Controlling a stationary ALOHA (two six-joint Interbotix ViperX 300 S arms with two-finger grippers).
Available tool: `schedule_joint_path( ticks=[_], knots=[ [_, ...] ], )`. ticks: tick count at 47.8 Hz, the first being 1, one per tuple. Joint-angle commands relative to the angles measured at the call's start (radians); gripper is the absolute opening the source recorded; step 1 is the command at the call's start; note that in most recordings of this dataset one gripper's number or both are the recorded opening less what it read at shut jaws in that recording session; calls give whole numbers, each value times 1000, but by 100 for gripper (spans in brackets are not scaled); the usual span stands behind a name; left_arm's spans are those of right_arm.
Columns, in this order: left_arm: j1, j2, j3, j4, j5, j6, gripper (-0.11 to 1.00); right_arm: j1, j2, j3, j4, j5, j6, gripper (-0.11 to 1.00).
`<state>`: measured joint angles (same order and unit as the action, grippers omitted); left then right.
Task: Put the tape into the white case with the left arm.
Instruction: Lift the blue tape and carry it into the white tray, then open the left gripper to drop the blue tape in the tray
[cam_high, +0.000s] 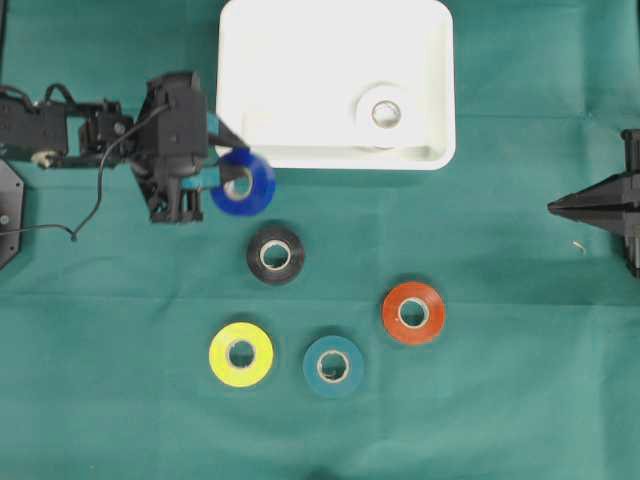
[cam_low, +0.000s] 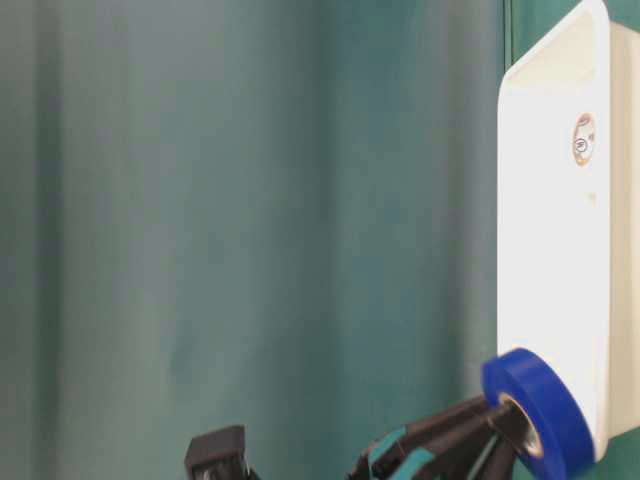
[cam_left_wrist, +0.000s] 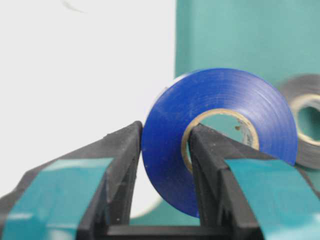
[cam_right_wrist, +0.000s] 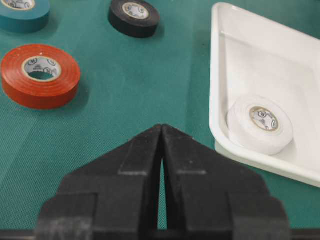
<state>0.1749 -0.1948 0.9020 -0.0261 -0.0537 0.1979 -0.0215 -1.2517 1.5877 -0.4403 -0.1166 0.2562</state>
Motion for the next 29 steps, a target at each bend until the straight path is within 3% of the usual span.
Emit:
schedule_joint_path(
  ticks=[1,17,29],
  knots=[
    [31,8,-38,2,-8,6,29,-2,8,14,-9,-11,0,-9],
    [156,135,-106,3,-49,11,29,-2,8,15,-9,-11,0,-9],
    [202,196,-147,3,-51,11,29,0,9,15,-9,-11,0,-9]
  ],
)
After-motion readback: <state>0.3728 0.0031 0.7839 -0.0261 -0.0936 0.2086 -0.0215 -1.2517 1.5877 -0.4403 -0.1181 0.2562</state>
